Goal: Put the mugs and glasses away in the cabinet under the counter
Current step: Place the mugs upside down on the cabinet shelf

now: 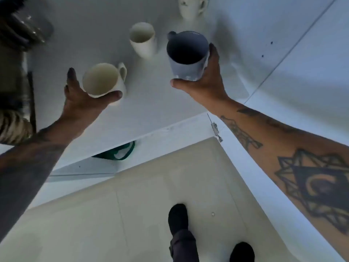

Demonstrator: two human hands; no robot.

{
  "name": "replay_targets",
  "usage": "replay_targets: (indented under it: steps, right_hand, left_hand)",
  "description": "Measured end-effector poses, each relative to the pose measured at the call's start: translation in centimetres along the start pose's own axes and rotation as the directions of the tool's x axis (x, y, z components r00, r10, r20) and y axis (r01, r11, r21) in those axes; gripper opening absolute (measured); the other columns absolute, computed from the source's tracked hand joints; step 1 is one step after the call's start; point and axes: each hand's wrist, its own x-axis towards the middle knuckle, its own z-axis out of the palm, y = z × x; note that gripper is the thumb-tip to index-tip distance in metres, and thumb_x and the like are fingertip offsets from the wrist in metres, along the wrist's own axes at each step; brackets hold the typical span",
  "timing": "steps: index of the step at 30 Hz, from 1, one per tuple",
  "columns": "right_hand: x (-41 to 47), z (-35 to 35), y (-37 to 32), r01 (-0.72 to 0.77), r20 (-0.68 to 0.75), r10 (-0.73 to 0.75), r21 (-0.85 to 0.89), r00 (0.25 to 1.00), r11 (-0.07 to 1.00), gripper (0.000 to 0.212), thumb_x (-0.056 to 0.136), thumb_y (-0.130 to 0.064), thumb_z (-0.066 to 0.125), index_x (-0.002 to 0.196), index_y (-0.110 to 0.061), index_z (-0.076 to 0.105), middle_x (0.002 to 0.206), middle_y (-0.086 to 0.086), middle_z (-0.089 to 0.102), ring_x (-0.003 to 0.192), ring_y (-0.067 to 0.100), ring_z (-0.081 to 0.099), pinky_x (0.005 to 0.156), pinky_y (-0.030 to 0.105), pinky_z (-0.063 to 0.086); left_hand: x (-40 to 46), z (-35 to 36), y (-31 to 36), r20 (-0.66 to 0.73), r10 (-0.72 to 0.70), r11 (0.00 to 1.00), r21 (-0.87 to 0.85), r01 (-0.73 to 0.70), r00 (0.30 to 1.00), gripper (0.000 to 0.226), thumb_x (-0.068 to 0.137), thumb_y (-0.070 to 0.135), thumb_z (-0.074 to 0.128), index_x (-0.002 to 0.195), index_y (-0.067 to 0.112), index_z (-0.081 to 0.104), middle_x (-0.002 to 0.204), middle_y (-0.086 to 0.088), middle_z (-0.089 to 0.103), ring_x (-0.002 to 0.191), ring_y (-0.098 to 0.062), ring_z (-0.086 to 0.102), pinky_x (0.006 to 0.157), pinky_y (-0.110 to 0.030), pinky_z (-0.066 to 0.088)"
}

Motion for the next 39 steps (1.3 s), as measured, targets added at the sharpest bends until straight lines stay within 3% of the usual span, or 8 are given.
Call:
replay_targets:
  steps: [6,13,20,27,30,34,37,39]
  right_hand:
    - [0.6,0.8,0.1,0.003,-0.201,-0.006,-0.017,0.979,1.0,0.087,0.054,-0.036,0.086,0.13,-0.028,0.043,0.119,-0.011,0.065,0.104,0.013,0.065,0.088,0.034,0.056]
    - [-3.3,-2.7,2.6,0.0,-0.417,0.033,0.078,0.908,0.997,0.085,0.057,-0.036,0.09,0.127,-0.031,0.041,0.12,-0.018,0.06,0.101,-0.007,0.057,0.08,0.0,0.046]
    - [-5.1,-4.7,3.1,0.049,-0.346,-0.038,0.021,0.938,0.999,0.089,0.069,-0.025,0.084,0.14,-0.022,0.031,0.138,-0.006,0.051,0.126,0.011,0.052,0.101,0.035,0.05]
    - [-4.9,-5.1,3.5,0.063,-0.4,-0.062,-0.012,0.914,0.998,0.084,0.062,-0.028,0.088,0.129,-0.018,0.038,0.13,-0.006,0.052,0.118,0.015,0.055,0.09,0.031,0.055]
    - [-4.5,-4.2,3.5,0.021,-0.452,-0.022,-0.008,0.892,1.0,0.085,0.056,-0.036,0.09,0.122,-0.019,0.04,0.121,-0.009,0.051,0.112,0.019,0.056,0.079,0.031,0.057]
    - [-3.8,-2.6,3.5,-0.017,-0.522,-0.01,-0.048,0.853,0.999,0.094,0.055,-0.047,0.089,0.13,-0.018,0.041,0.127,-0.005,0.049,0.116,0.014,0.051,0.071,-0.002,0.034]
    - [-3.7,-2.5,4.1,-0.052,-0.511,-0.008,-0.103,0.859,0.993,0.098,0.058,-0.049,0.088,0.136,-0.015,0.039,0.133,0.002,0.048,0.119,0.017,0.048,0.069,-0.003,0.028]
    - [-3.9,-2.7,4.9,-0.039,-0.487,-0.029,-0.128,0.873,0.991,0.094,0.058,-0.046,0.088,0.133,-0.014,0.042,0.132,0.001,0.048,0.115,0.014,0.044,0.07,-0.004,0.032]
  left_hand:
    - [0.3,2.4,1.1,-0.042,0.107,0.992,-0.059,-0.11,0.993,0.105,0.048,0.066,0.081,0.139,0.035,0.04,0.118,0.017,0.054,0.108,-0.012,0.056,0.091,-0.024,0.044]
    - [-1.1,7.6,6.3,0.143,0.192,0.981,-0.002,-0.193,0.971,0.11,0.063,0.047,0.09,0.15,0.043,0.023,0.148,0.002,0.036,0.11,-0.01,0.042,0.088,-0.029,0.039]
    - [0.9,13.4,13.2,0.321,0.208,0.978,-0.043,-0.205,0.924,0.111,0.066,0.025,0.087,0.152,0.04,0.017,0.129,0.004,0.028,0.111,-0.018,0.04,0.074,-0.023,0.036]
    - [1.6,15.9,15.8,0.408,0.253,0.959,0.015,-0.283,0.877,0.096,0.077,0.0,0.07,0.152,0.031,0.018,0.139,-0.008,0.03,0.108,-0.021,0.038,0.06,-0.019,0.036]
    - [1.5,16.6,16.1,0.463,0.281,0.957,-0.069,-0.282,0.841,0.099,0.078,0.005,0.079,0.153,0.029,0.017,0.145,-0.011,0.029,0.119,-0.027,0.044,0.063,-0.023,0.046]
    - [1.5,16.5,16.5,0.525,0.306,0.951,-0.133,-0.279,0.794,0.11,0.07,0.021,0.084,0.154,0.029,0.013,0.15,-0.011,0.029,0.129,-0.029,0.043,0.079,-0.031,0.051]
    - [1.2,16.0,16.7,0.601,0.263,0.964,-0.143,-0.223,0.755,0.114,0.081,0.009,0.08,0.157,0.037,0.001,0.157,-0.01,0.024,0.135,-0.028,0.042,0.088,-0.033,0.052]
    - [0.3,15.1,16.4,0.505,0.298,0.954,-0.17,-0.245,0.81,0.103,0.085,0.001,0.07,0.158,0.036,0.007,0.154,-0.009,0.034,0.13,-0.024,0.051,0.095,-0.038,0.053]
